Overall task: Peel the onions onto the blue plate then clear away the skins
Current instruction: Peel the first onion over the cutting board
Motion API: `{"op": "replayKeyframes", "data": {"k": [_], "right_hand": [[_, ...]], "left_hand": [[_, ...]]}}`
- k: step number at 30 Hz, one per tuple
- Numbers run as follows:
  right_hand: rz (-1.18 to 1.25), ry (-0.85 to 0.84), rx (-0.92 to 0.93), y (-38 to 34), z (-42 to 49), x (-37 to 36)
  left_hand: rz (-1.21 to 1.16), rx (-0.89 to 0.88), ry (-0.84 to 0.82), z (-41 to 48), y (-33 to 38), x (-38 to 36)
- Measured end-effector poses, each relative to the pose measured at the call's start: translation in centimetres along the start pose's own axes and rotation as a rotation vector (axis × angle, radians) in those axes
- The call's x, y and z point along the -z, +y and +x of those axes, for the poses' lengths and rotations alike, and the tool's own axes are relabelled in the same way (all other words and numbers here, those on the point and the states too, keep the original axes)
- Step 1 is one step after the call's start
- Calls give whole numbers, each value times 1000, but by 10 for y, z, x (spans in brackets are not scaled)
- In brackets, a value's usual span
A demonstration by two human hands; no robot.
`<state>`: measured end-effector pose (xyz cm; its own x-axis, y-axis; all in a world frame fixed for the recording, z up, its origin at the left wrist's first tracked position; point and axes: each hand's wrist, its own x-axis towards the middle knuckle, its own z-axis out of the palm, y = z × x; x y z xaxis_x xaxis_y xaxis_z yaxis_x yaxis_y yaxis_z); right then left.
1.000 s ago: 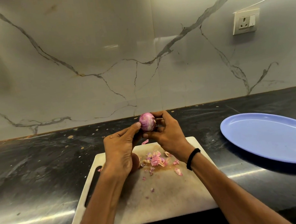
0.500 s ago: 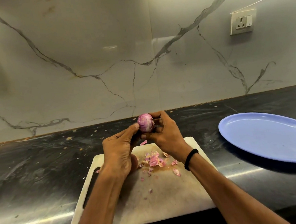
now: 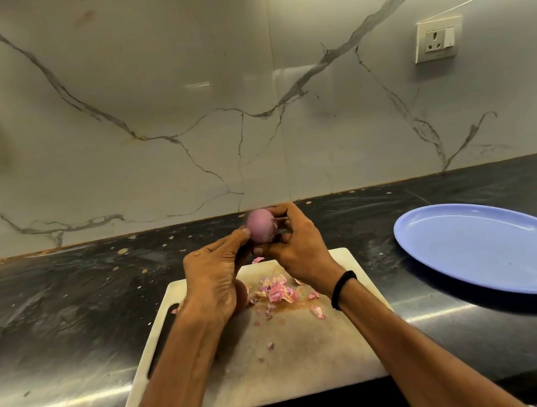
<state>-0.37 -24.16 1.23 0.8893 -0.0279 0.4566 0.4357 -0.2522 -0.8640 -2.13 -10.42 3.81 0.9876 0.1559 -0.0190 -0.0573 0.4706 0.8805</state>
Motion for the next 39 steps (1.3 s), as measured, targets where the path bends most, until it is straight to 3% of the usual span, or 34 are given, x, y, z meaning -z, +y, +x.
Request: {"op": "replayKeyframes", "data": {"k": [9, 19, 25, 30, 39], "right_hand": [[63, 1, -48, 2, -1, -1], [36, -74, -23, 3, -1, -4], [222, -108, -33, -4, -3, 0], [198, -117, -9, -8, -4, 2], [63, -105, -7, -3, -3, 1]], "left_hand": [[107, -49, 18, 5, -6, 2], [457, -294, 46, -1, -6, 6], [353, -231, -22, -1, 0, 6], [335, -209, -67, -1, -1, 6], [379, -222, -2, -1, -5, 6]]}}
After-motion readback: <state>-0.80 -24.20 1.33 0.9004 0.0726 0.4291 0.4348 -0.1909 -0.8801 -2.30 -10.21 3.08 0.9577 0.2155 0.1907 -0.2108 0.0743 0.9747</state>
